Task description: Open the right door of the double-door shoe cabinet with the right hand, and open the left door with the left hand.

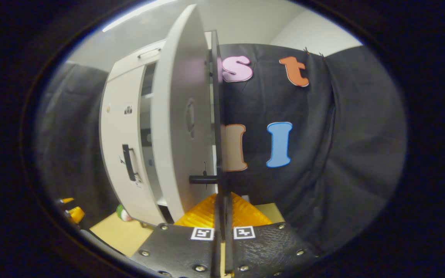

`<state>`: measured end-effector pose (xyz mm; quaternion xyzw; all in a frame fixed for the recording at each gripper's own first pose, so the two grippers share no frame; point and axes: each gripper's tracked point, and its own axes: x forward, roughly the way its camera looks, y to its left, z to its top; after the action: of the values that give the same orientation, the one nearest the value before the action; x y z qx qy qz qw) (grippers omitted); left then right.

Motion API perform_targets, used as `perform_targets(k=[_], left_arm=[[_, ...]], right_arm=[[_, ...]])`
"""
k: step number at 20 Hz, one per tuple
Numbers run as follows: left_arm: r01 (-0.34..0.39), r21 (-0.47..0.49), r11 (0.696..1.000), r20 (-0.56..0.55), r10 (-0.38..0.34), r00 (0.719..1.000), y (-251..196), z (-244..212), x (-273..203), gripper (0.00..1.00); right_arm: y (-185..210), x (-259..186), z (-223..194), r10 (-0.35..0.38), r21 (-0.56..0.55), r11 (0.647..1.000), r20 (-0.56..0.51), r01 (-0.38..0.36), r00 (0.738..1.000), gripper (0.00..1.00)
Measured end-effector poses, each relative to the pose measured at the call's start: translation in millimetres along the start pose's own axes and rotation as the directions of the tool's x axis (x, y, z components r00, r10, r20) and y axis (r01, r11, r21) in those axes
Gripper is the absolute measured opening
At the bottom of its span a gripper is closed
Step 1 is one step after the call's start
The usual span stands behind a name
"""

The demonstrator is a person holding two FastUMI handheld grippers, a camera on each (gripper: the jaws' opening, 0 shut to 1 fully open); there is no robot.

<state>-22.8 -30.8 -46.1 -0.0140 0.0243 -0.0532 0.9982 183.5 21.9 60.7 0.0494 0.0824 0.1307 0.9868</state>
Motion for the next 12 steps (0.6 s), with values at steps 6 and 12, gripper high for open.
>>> perform_targets(k=[6, 12], left_arm=[[-0.034, -0.003, 0.999, -0.033, 0.033, 0.999, 16.3, -11.1, 9.4, 0.95], [-0.073, -0.027, 0.997, -0.048, 0.072, 0.996, 36.8, -14.7, 22.0, 0.95]], right_arm=[[-8.8, -2.1, 4.6, 0.002, -0.092, 0.996, 0.032, 0.001, 0.999, 0.05], [-10.6, -5.0, 4.9, -0.008, -0.093, 0.996, 0.056, 0.013, 0.998, 0.06]])
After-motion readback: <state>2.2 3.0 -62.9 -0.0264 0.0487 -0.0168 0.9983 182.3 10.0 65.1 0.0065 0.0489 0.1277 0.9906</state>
